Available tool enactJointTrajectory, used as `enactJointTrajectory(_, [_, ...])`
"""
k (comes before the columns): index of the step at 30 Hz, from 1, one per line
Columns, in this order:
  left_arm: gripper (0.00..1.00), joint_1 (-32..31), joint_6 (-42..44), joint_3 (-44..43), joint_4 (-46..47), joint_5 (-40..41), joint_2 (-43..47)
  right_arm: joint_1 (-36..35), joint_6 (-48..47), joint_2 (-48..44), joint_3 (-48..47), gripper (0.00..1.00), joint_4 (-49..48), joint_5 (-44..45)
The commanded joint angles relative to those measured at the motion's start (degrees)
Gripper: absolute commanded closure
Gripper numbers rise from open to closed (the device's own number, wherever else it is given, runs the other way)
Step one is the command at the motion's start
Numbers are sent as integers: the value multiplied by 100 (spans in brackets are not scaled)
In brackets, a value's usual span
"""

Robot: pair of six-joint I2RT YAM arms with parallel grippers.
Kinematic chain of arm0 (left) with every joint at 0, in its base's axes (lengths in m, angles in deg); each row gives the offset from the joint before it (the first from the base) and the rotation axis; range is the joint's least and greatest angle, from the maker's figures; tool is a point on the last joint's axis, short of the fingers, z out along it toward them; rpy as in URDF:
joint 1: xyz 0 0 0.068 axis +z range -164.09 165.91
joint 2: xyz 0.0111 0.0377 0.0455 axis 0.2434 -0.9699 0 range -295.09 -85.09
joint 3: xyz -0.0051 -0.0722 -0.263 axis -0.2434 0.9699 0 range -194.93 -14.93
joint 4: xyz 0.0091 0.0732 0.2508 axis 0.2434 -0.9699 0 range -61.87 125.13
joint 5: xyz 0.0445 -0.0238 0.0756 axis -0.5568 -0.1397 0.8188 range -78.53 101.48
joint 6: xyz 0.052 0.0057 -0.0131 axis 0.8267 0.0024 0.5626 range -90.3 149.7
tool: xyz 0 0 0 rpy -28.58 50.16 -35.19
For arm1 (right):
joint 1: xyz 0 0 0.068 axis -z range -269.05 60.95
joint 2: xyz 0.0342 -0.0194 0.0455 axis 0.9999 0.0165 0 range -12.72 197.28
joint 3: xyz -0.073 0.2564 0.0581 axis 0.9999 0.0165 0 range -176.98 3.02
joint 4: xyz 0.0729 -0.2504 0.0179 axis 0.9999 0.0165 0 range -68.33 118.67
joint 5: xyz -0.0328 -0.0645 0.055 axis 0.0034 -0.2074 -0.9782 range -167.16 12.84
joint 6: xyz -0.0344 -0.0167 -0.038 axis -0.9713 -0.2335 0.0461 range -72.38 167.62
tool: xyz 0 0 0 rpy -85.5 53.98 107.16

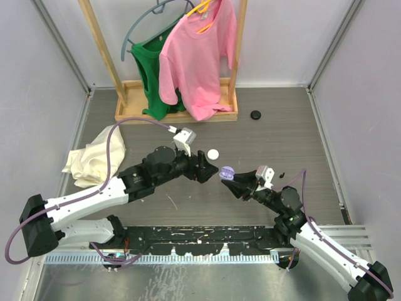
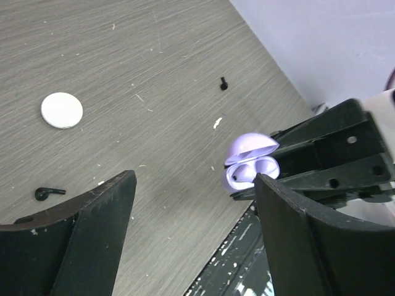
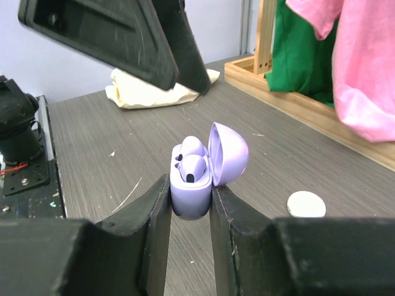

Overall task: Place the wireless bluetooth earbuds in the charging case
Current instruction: Close the charging case.

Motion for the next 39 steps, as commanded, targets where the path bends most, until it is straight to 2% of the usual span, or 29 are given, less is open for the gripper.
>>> enactJointTrajectory(1, [19, 265, -443, 7, 243, -1036, 282, -10, 44, 264, -78, 99, -536, -345])
enactJointTrajectory(11, [17, 434, -1037, -224, 401, -2007, -314, -17, 158, 638, -96, 99, -1016, -864])
enactJointTrajectory(17, [20, 436, -1367, -290, 835, -2524, -746, -12, 181, 714, -122, 99, -1063, -1024])
enactJointTrajectory(29, [25, 461, -1543, 15, 1897, -3288, -714, -14, 213, 855, -142, 99, -1120, -1110])
enactJointTrajectory(39, [30, 525, -1632, 35, 2126, -3735, -602, -17, 221, 909, -129, 99, -1126, -1084])
